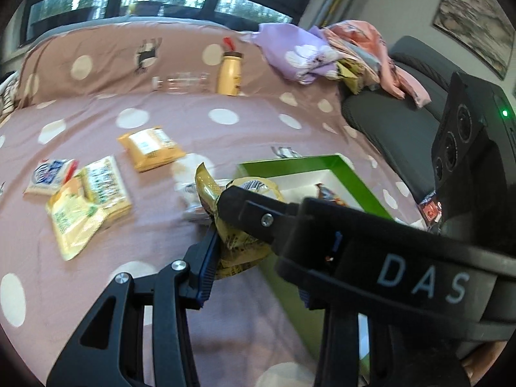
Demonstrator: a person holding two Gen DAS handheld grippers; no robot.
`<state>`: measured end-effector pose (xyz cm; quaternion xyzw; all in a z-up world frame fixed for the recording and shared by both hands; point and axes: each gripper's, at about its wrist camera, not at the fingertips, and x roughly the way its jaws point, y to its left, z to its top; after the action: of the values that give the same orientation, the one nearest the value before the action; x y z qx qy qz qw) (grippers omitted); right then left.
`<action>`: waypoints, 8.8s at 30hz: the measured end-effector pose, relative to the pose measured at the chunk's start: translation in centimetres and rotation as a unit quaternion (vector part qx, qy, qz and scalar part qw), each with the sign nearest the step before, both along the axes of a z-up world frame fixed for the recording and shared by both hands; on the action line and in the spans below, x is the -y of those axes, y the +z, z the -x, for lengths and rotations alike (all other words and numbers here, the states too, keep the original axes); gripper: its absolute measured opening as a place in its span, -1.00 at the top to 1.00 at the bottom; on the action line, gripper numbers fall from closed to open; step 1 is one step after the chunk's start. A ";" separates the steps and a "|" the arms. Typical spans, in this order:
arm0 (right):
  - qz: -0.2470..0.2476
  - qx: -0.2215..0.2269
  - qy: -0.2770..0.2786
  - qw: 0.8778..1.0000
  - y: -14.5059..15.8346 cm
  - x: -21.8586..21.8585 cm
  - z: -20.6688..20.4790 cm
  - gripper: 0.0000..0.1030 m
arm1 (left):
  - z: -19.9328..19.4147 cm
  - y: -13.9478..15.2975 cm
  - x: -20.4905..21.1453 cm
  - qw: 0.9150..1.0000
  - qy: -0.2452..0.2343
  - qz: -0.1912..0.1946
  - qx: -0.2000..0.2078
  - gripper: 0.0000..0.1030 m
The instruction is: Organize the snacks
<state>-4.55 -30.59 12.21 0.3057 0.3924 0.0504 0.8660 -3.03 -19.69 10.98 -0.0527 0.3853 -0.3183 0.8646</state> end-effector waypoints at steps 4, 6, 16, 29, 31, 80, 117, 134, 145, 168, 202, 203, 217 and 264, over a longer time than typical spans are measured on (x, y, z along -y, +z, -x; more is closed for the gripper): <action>-0.009 0.003 -0.030 1.000 0.1 2.7 1.0 -0.09 | 0.4 0.2 2.7 1.000 -0.023 0.005 0.000 0.22; -0.015 0.007 -0.041 0.999 0.2 3.9 1.7 -0.09 | 0.6 0.4 3.8 0.999 -0.032 0.002 0.006 0.22; -0.037 0.005 -0.095 0.995 -0.3 8.6 3.7 -0.09 | 1.5 0.3 8.3 0.997 -0.081 -0.001 0.007 0.22; -0.035 -0.015 -0.132 0.991 -1.0 11.4 5.0 -0.09 | 2.2 -0.2 11.2 0.992 -0.123 0.001 -0.010 0.22; -0.036 -0.018 -0.137 0.990 -1.2 11.7 5.1 -0.09 | 2.3 -0.4 11.5 0.992 -0.128 0.002 -0.014 0.22; 0.125 0.028 -0.122 0.984 0.8 7.9 3.1 -0.62 | 3.3 1.2 -1.8 0.999 0.027 -0.032 0.012 -0.64; 0.271 0.013 0.062 0.960 -6.6 -14.6 -4.9 -0.67 | -6.4 -9.6 -23.1 0.977 0.200 -0.061 -0.043 -0.65; 0.279 -0.038 0.069 0.957 -10.1 -14.4 -4.8 -1.00 | -6.2 -11.3 -20.5 0.971 0.177 -0.155 -0.036 -0.99; 0.256 -0.026 0.068 0.964 -10.1 -13.9 -4.7 -1.00 | -7.0 -11.7 -19.5 0.956 0.205 -0.206 -0.040 -1.00; 0.224 -0.013 0.066 0.972 -9.8 -13.2 -4.4 -1.00 | -7.7 -10.9 -19.7 0.953 0.246 -0.165 -0.058 -0.95; 0.162 -0.039 0.043 0.985 1.5 -6.6 -7.2 -0.38 | -1.9 5.1 -15.6 0.978 0.145 -0.144 0.036 -0.44; 0.167 -0.051 0.049 0.983 1.3 -6.6 -8.1 -0.38 | -2.1 4.8 -15.9 0.979 0.147 -0.139 0.028 -0.38; 0.333 -0.224 0.094 0.911 -5.0 -9.0 -16.5 -0.06 | -5.6 -2.1 -18.6 0.985 0.135 -0.062 -0.086 0.19; 0.251 -0.204 0.127 0.938 -5.1 -9.2 -13.8 0.54 | -7.0 -4.2 -15.7 0.984 0.110 -0.058 -0.124 0.09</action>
<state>9.22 -21.38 7.11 0.0300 0.5959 -0.0037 0.8025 3.94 -4.02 6.77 -0.0833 0.4989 -0.1891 0.8416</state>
